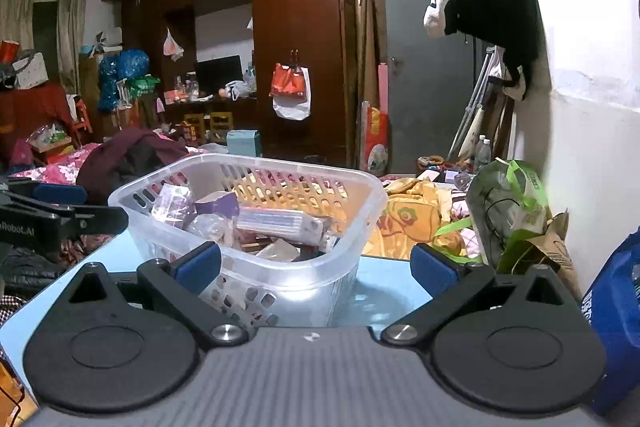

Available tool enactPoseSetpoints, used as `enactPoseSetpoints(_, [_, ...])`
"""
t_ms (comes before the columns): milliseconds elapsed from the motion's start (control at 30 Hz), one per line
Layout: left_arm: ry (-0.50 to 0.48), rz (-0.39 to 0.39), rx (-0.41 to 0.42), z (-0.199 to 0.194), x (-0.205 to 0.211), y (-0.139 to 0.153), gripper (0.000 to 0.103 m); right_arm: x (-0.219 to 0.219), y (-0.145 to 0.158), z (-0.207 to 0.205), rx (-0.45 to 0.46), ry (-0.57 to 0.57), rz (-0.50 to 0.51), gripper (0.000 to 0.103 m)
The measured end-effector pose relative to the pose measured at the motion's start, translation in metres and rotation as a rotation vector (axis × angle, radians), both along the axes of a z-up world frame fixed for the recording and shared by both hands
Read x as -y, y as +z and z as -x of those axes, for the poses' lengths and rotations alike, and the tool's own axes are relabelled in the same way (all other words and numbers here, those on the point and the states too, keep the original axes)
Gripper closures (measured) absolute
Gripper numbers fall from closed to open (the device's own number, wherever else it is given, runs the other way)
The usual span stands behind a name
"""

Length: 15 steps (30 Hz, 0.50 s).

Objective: Organize objects

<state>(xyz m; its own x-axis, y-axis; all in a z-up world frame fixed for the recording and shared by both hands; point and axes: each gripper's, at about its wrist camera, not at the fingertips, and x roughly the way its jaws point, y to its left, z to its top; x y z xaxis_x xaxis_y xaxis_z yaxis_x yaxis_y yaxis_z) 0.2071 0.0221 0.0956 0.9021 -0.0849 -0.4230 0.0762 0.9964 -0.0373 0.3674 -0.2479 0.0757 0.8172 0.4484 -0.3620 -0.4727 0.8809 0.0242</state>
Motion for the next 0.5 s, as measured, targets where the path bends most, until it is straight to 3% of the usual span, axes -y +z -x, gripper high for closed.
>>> enactPoseSetpoints(500, [-0.018,-0.018,-0.016,0.004,0.009,-0.007,0.001,0.012,-0.004,-0.002,-0.024,0.008,-0.046,0.000])
